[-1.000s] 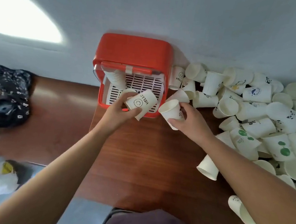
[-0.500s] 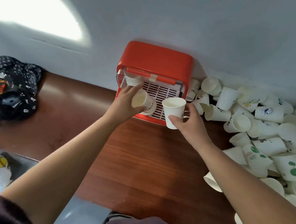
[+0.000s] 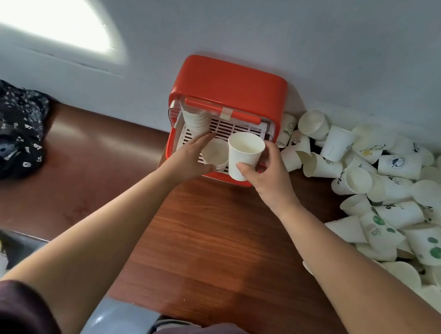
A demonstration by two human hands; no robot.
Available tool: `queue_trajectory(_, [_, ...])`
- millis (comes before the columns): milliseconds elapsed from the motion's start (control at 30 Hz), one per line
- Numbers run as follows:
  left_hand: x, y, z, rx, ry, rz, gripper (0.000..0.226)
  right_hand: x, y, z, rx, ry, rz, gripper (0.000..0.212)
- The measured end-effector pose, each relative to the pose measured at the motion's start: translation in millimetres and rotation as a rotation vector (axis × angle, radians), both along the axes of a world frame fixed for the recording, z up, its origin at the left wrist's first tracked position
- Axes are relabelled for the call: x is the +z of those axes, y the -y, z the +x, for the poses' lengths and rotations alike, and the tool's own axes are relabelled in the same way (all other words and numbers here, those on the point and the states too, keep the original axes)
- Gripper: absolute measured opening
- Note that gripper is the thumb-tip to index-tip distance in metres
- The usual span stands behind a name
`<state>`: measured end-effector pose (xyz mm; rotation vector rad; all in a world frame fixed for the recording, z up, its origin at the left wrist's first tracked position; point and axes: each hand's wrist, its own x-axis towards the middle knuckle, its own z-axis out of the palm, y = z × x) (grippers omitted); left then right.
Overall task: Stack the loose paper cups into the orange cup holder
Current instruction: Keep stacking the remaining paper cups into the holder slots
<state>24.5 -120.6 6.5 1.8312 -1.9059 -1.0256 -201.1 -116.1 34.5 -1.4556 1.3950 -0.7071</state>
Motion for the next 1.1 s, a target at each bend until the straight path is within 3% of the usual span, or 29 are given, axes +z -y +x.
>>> queue_trajectory(167, [19.6,-14.7,11.5,0.254,-0.272,-0.026,0.042,-2.4,2.0,24.8,0.025,0.042,-0.036,0.064])
queue_trajectory(333, [31.6,-17.9,13.3,0.225,-0.466,-0.023,0.052,-5.8,2.6,42.0,0.036,0.023,-0.067,0.067])
queue_trajectory(600, [13.5,-9.7,1.4,0.152,-0.337,-0.077,0.060,-17.7,6.1,47.7,0.035,-0.072,-0.034,0.064])
queue_trajectory(700, [3.4,-11.0,1.5,0.170,-0.261,-0.046,0.055,-25.7,4.8,49.6,0.064,-0.137,-0.022,0.060])
queue_trajectory(867, [-10.8,-14.8,9.4,0.088,-0.224,0.084,0.071,-37.7,-1.8,50.0,0.049,-0.194,0.013,0.068])
queue_trajectory(1100, [-12.8,-9.7,1.0,0.098,-0.043,-0.045,0.069,-33.0,-4.8,53.8,0.057,-0.233,-0.036,0.054])
